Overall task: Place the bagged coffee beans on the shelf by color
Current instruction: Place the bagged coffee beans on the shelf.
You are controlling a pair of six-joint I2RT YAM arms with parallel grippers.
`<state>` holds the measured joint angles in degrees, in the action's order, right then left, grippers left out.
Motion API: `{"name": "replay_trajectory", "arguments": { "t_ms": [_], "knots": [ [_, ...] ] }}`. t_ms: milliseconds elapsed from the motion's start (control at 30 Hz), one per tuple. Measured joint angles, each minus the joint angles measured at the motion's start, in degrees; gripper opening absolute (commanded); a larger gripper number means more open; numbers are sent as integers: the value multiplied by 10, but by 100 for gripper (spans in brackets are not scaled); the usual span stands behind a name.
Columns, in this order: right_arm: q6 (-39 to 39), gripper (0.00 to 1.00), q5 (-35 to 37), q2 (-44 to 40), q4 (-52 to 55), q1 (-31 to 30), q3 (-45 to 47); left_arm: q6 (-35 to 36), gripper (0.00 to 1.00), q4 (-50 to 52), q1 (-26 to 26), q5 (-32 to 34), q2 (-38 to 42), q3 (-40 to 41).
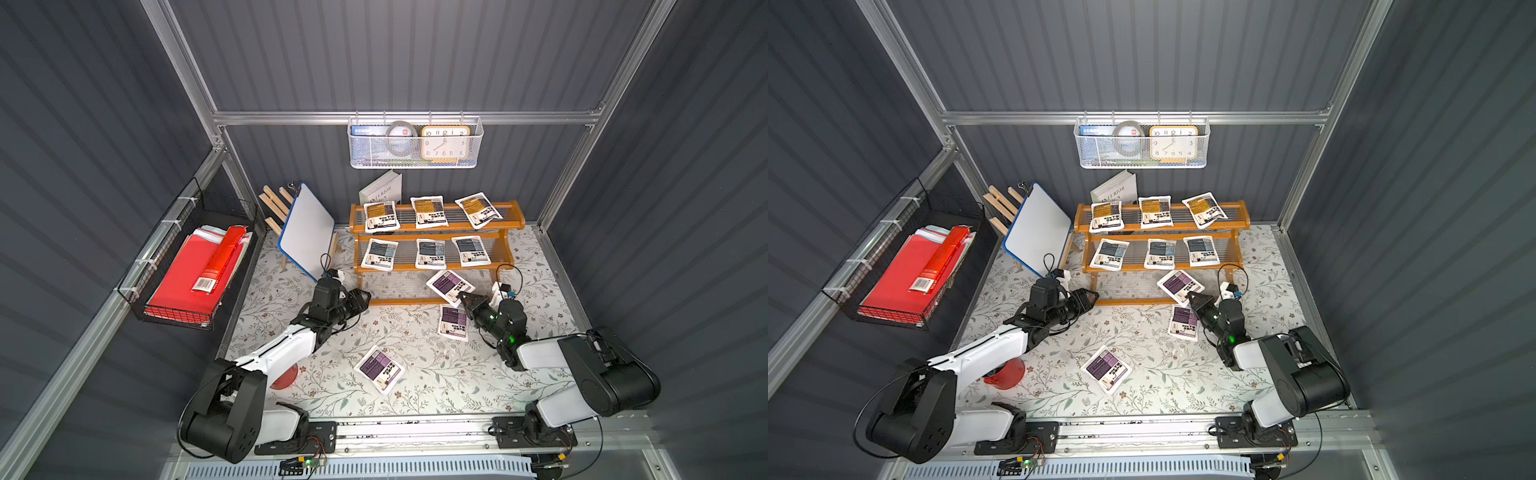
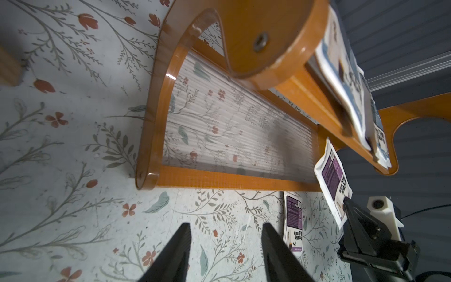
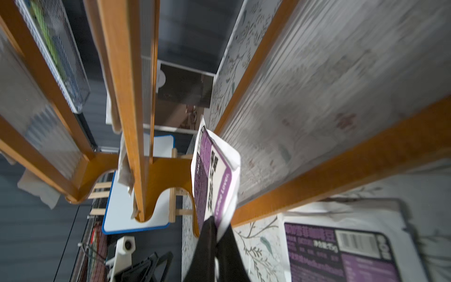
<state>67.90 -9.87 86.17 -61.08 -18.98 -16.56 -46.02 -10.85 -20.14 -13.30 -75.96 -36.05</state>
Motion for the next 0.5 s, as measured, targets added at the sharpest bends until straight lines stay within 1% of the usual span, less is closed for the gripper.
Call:
{"name": "replay_trajectory", "arguments": {
  "t_ms": [200,500],
  "knots": [
    [31,0,73,-5,16,14,-7,-2,51,3,0,6,0,0],
    [91,0,123,44,24,48,-57,-3,51,3,0,5,-9,0]
  ]
}}
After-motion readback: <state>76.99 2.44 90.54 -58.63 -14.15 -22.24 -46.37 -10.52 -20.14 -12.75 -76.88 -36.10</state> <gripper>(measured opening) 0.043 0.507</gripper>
